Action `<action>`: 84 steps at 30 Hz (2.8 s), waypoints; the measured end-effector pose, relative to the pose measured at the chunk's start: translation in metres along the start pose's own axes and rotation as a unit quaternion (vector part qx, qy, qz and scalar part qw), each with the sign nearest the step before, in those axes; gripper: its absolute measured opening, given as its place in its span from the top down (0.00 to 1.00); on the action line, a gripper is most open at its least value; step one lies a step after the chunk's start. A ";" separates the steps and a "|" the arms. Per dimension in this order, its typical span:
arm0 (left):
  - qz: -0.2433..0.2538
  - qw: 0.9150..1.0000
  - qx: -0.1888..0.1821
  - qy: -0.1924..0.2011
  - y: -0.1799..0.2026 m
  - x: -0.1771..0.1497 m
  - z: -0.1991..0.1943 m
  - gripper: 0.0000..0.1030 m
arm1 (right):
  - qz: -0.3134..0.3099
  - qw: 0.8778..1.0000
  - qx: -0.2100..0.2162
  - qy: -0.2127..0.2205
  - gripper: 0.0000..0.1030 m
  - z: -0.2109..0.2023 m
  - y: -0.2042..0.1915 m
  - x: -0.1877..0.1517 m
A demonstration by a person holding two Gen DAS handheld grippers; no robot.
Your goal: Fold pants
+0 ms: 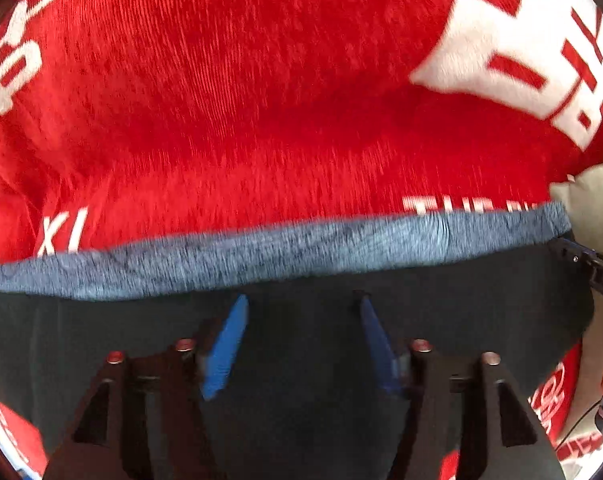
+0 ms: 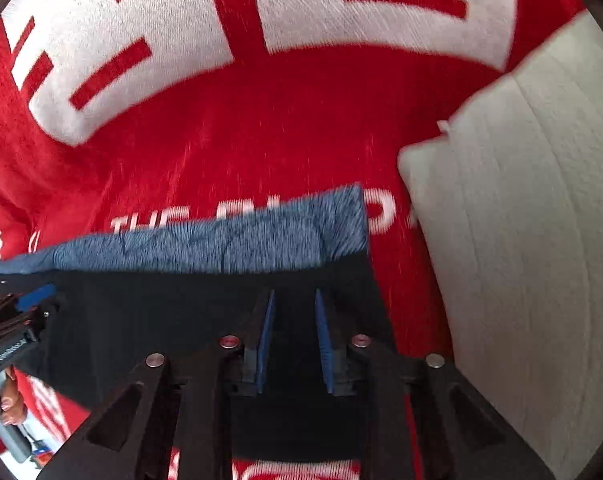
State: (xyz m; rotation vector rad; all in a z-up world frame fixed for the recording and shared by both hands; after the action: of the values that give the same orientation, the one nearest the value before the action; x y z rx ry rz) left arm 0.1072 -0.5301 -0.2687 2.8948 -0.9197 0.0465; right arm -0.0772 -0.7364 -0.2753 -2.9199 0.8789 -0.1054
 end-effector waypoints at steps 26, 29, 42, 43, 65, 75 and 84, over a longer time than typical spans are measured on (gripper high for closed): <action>-0.108 0.987 0.123 -0.002 -0.159 -0.027 -0.035 0.16 | 0.041 0.999 0.035 0.000 0.58 -0.035 0.006 -0.050; -0.079 0.987 0.136 -0.007 -0.150 -0.054 -0.044 0.16 | 0.060 0.997 0.043 -0.002 0.57 -0.044 0.002 -0.068; -0.087 0.989 0.109 -0.050 -0.134 -0.146 -0.050 0.16 | 0.108 0.991 0.067 -0.042 0.57 -0.034 -0.028 -0.136; -0.090 0.989 0.107 -0.052 -0.134 -0.148 -0.052 0.16 | 0.106 0.991 0.068 -0.044 0.56 -0.035 -0.031 -0.139; -0.095 0.993 0.067 0.003 -0.260 -0.165 -0.079 0.16 | 0.086 0.974 0.205 -0.053 0.55 -0.011 -0.290 -0.177; -0.135 0.990 0.049 0.013 -0.318 -0.173 -0.070 0.16 | 0.080 0.941 0.320 -0.069 0.55 0.021 -0.408 -0.161; -0.138 0.990 0.022 0.014 -0.324 -0.156 -0.056 0.16 | 0.116 0.928 0.347 -0.067 0.55 0.037 -0.415 -0.150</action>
State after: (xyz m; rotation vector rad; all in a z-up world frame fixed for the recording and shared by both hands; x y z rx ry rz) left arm 0.1668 -0.1719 -0.2518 3.0230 -0.5136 0.0867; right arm 0.0286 -0.3069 -0.2739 -2.1292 0.9185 -0.1580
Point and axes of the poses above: each gripper's, at about its wrist camera, not at the fingertips, and z roughly the way its jaws point, y to its right, x to its top, the point moved 8 cm from there along z, roughly the way its jaws point, and after that the axes turned 8 degrees about -y, right-handed, at the moved point
